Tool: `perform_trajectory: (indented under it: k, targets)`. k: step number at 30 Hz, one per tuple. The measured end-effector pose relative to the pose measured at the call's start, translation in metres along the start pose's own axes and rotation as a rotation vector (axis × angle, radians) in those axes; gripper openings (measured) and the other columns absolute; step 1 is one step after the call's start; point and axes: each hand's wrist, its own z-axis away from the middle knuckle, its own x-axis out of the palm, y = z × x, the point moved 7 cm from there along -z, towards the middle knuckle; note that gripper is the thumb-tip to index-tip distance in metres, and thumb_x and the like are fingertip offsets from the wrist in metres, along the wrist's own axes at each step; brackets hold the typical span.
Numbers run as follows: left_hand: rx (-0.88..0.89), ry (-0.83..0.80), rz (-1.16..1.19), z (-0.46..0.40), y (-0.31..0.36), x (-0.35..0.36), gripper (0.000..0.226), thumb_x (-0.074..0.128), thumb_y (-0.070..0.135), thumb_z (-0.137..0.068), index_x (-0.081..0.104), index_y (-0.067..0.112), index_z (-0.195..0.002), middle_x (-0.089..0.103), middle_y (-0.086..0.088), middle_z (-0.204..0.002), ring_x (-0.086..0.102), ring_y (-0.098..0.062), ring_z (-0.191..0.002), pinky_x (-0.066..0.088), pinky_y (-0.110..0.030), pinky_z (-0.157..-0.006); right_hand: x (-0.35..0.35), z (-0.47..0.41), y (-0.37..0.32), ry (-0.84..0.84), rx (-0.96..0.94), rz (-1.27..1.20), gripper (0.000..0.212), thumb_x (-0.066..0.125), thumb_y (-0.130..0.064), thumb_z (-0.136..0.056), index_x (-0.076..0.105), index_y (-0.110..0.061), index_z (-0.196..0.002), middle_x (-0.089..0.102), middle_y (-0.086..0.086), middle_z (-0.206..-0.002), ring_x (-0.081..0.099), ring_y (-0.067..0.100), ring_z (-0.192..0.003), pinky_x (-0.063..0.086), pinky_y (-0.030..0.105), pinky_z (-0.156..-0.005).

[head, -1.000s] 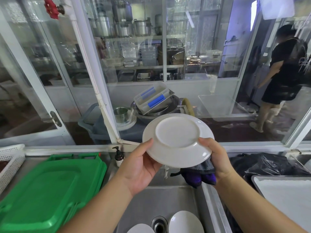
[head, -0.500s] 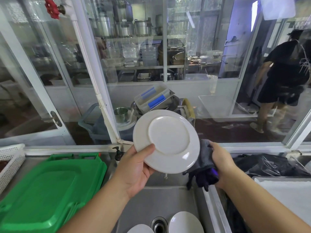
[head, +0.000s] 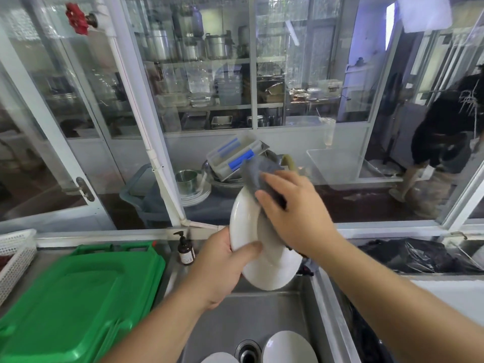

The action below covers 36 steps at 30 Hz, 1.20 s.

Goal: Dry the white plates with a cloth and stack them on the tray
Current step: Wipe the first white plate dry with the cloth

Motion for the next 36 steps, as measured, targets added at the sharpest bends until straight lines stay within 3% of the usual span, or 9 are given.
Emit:
perform_trajectory:
  k: [4, 7, 9, 12, 17, 25, 29, 32, 36]
  targets:
    - [0.054, 0.034, -0.114, 0.004, 0.001, -0.008, 0.021, 0.065, 0.024, -0.073, 0.076, 0.012, -0.086, 0.077, -0.011, -0.085, 0.062, -0.019, -0.081, 0.058, -0.046, -0.076, 0.014, 0.024, -0.057, -0.092, -0.436, 0.170, 0.038, 0.067, -0.037, -0.099, 0.073, -0.024, -0.134, 0.065, 0.003, -0.135, 0.059, 0.033, -0.111, 0.052, 0.043, -0.093]
    - [0.060, 0.032, -0.102, 0.008, 0.001, -0.009, 0.018, 0.061, 0.015, -0.076, 0.078, 0.018, -0.082, 0.076, -0.003, -0.080, 0.062, -0.011, -0.077, 0.057, -0.042, -0.067, 0.011, 0.029, -0.069, -0.022, -0.544, 0.177, 0.035, 0.067, -0.035, -0.100, 0.074, -0.022, -0.132, 0.068, 0.003, -0.129, 0.059, 0.030, -0.107, 0.053, 0.041, -0.087]
    - [0.069, -0.010, 0.003, 0.011, 0.004, -0.003, 0.023, 0.071, 0.018, -0.083, 0.080, 0.032, -0.099, 0.081, 0.000, -0.099, 0.072, -0.012, -0.092, 0.060, -0.034, -0.080, 0.000, 0.017, -0.060, 0.070, -0.429, 0.087, 0.035, 0.069, -0.031, -0.100, 0.074, -0.017, -0.131, 0.069, 0.006, -0.126, 0.061, 0.033, -0.108, 0.051, 0.041, -0.091]
    - [0.089, 0.005, 0.031, 0.015, 0.005, -0.003, 0.035, 0.077, 0.035, -0.080, 0.077, 0.036, -0.114, 0.079, -0.003, -0.115, 0.074, -0.023, -0.111, 0.059, -0.045, -0.097, -0.014, -0.011, -0.020, 0.143, -0.091, -0.015, 0.032, 0.064, -0.032, -0.104, 0.074, -0.015, -0.130, 0.070, 0.007, -0.120, 0.061, 0.035, -0.113, 0.048, 0.041, -0.095]
    - [0.116, 0.074, -0.064, 0.018, 0.005, -0.016, 0.037, 0.075, 0.046, -0.080, 0.075, 0.040, -0.117, 0.079, 0.006, -0.117, 0.072, -0.017, -0.115, 0.054, -0.054, -0.103, -0.005, -0.008, 0.033, 0.146, 0.284, -0.060, 0.029, 0.054, -0.037, -0.107, 0.071, -0.014, -0.106, 0.061, -0.002, -0.093, 0.061, 0.027, -0.094, 0.036, 0.033, -0.070]
    - [0.155, 0.087, -0.054, 0.008, 0.005, -0.012, 0.025, 0.068, 0.022, -0.086, 0.077, 0.029, -0.108, 0.080, -0.002, -0.108, 0.072, -0.015, -0.102, 0.060, -0.035, -0.087, 0.020, 0.024, -0.054, 0.059, -0.371, 0.051, 0.035, 0.070, -0.031, -0.098, 0.075, -0.020, -0.131, 0.069, 0.006, -0.121, 0.065, 0.034, -0.102, 0.056, 0.044, -0.084]
    - [0.130, 0.063, -0.007, 0.008, -0.001, -0.016, 0.034, 0.076, 0.038, -0.080, 0.077, 0.035, -0.113, 0.080, -0.002, -0.114, 0.074, -0.021, -0.110, 0.059, -0.043, -0.094, 0.005, -0.008, -0.022, 0.095, -0.113, -0.038, 0.032, 0.069, -0.032, -0.101, 0.075, -0.018, -0.129, 0.069, 0.007, -0.118, 0.063, 0.033, -0.111, 0.051, 0.040, -0.092]
    - [0.176, 0.122, -0.036, 0.012, 0.005, -0.023, 0.034, 0.077, 0.044, -0.078, 0.077, 0.039, -0.111, 0.080, 0.004, -0.113, 0.074, -0.017, -0.110, 0.059, -0.042, -0.094, 0.002, -0.028, 0.023, 0.047, 0.189, -0.090, 0.028, 0.059, -0.044, -0.104, 0.074, -0.020, -0.102, 0.070, -0.002, -0.097, 0.064, 0.021, -0.095, 0.042, 0.034, -0.076]
    - [0.260, 0.190, -0.091, 0.014, 0.017, -0.028, 0.026, 0.075, 0.047, -0.078, 0.076, 0.050, -0.104, 0.080, 0.016, -0.106, 0.074, -0.003, -0.101, 0.057, -0.017, -0.078, 0.024, -0.012, 0.071, -0.009, 0.596, -0.462, 0.037, 0.053, -0.059, -0.102, 0.068, -0.026, -0.112, 0.067, -0.023, -0.093, 0.065, 0.006, -0.095, 0.048, 0.035, -0.084]
